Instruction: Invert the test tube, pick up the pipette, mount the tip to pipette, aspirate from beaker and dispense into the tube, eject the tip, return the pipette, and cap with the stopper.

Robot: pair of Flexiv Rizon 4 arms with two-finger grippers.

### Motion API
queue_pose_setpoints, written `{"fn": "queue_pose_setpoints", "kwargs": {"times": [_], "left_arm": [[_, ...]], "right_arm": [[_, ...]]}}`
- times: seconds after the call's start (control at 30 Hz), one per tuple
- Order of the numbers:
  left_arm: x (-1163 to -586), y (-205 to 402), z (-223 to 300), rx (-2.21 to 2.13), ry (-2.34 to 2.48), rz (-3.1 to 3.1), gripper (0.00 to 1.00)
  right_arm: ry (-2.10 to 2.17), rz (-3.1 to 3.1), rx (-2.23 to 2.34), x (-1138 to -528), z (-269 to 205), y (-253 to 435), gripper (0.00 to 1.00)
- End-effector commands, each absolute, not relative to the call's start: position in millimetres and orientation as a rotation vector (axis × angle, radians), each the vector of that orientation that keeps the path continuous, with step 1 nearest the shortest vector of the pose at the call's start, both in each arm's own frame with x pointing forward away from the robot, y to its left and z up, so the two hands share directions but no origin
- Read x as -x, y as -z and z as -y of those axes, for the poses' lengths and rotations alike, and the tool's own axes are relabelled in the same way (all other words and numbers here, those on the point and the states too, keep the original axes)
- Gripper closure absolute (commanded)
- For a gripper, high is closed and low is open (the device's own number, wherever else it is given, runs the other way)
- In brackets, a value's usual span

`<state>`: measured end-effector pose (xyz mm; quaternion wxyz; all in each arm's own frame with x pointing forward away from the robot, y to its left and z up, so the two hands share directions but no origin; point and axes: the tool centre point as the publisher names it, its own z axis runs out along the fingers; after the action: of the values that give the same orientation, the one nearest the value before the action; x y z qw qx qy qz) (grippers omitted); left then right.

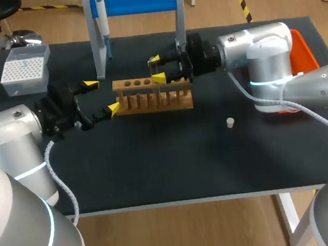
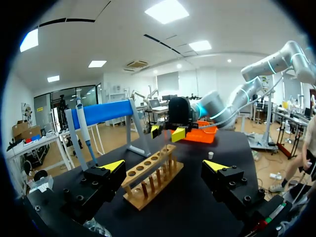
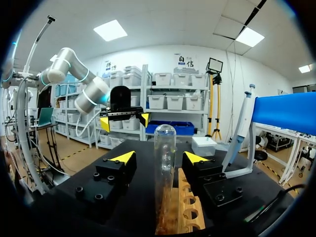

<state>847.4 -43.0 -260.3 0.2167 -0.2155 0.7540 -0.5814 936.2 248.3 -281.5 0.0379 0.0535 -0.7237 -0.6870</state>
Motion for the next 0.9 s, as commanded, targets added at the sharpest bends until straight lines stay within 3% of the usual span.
{"fn": "queue_pose_setpoints", "kwargs": {"times": [0.03, 0.8, 0.9], "left_arm": [[-846.7, 260.4, 44.2, 0.600, 1.606, -2.087, 0.00], [-846.7, 260.4, 44.2, 0.600, 1.606, -2.087, 0.00], [-846.7, 260.4, 44.2, 0.600, 1.606, -2.087, 0.00]], "right_arm": [[2.112, 2.213, -0.164, -937.2, -251.3, 284.3, 0.42], [2.129, 2.206, -0.125, -940.4, -253.8, 287.9, 0.61], [2.132, 2.202, -0.122, -940.7, -254.1, 287.8, 0.69]]}}
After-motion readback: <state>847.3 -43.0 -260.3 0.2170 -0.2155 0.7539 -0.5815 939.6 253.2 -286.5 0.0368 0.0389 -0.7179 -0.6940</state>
